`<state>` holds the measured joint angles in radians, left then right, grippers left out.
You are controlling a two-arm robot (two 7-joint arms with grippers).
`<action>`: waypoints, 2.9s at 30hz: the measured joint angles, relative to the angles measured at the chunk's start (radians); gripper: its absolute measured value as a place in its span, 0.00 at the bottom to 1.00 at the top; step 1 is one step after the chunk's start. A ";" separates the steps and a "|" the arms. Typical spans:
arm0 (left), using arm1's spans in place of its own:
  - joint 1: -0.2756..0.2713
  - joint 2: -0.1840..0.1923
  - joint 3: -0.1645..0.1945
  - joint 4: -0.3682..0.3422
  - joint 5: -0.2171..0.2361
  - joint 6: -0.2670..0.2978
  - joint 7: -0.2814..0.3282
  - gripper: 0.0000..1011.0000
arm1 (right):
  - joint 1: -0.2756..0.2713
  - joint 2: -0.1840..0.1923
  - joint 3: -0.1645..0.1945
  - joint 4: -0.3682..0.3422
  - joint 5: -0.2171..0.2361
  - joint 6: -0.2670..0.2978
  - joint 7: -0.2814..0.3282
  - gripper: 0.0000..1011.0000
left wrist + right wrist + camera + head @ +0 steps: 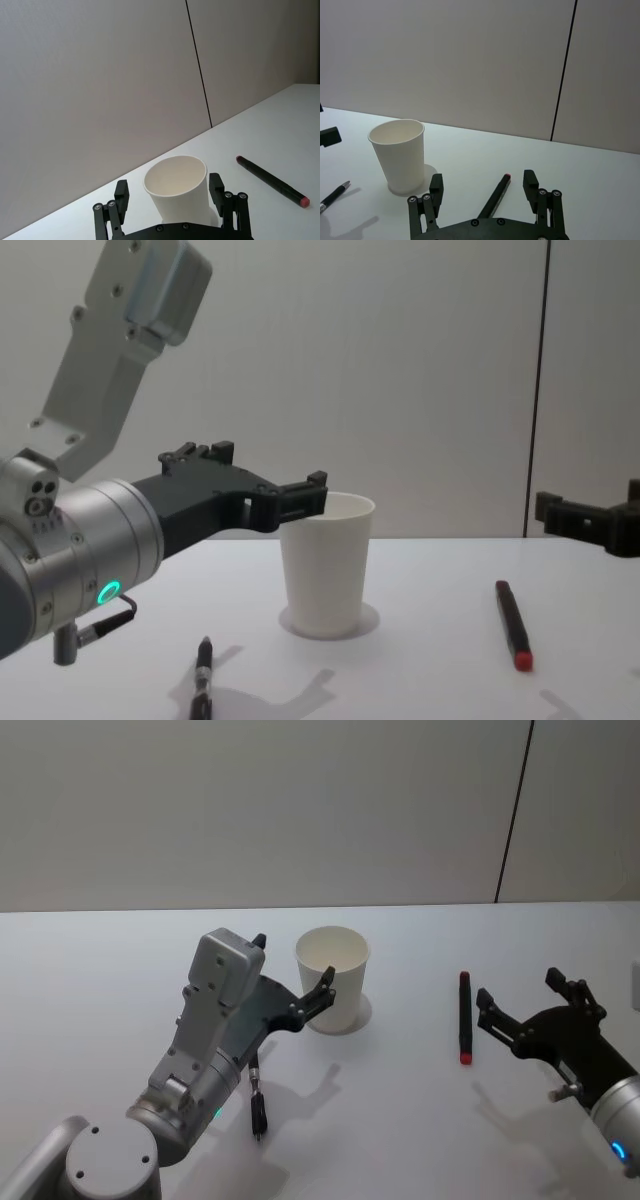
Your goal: Place the pen into the pen holder.
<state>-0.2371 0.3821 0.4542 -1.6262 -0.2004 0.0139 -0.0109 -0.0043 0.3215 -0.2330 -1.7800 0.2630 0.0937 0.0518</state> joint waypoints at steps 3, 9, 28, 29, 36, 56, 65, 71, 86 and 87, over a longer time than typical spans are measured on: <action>0.000 0.000 0.000 0.000 0.000 0.000 0.000 0.99 | 0.006 -0.007 -0.003 -0.002 -0.008 0.026 -0.008 0.99; 0.000 0.000 0.000 0.000 0.000 0.000 0.000 0.99 | 0.017 -0.021 -0.007 -0.003 -0.020 0.081 -0.029 0.99; 0.000 0.000 0.000 0.000 0.000 0.000 0.000 0.99 | 0.078 -0.075 -0.011 0.009 -0.050 0.244 -0.085 0.99; 0.000 0.000 0.000 0.000 0.000 0.000 0.000 0.99 | 0.084 -0.079 -0.011 0.012 -0.053 0.257 -0.088 0.99; 0.000 0.000 0.000 0.000 0.000 0.000 0.000 0.99 | 0.116 -0.101 -0.011 0.029 -0.062 0.311 -0.100 0.99; 0.000 0.000 0.000 0.000 0.000 0.000 0.000 0.99 | 0.220 -0.175 -0.005 0.117 -0.067 0.481 -0.154 0.99; 0.000 0.000 0.000 0.000 0.000 0.000 0.000 0.99 | 0.240 -0.193 -0.002 0.140 -0.067 0.509 -0.162 0.99; 0.000 0.000 0.000 0.000 0.000 0.000 0.000 0.99 | 0.243 -0.199 -0.001 0.142 -0.075 0.508 -0.162 0.99; 0.000 0.000 0.000 0.000 0.000 0.000 0.000 0.99 | 0.272 -0.227 0.002 0.154 -0.091 0.575 -0.184 0.99; 0.000 0.000 0.000 0.000 0.000 0.000 0.000 0.99 | 0.273 -0.228 0.002 0.154 -0.092 0.578 -0.185 0.99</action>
<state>-0.2371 0.3821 0.4542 -1.6262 -0.2004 0.0139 -0.0109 0.2683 0.0939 -0.2309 -1.6257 0.1708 0.6718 -0.1329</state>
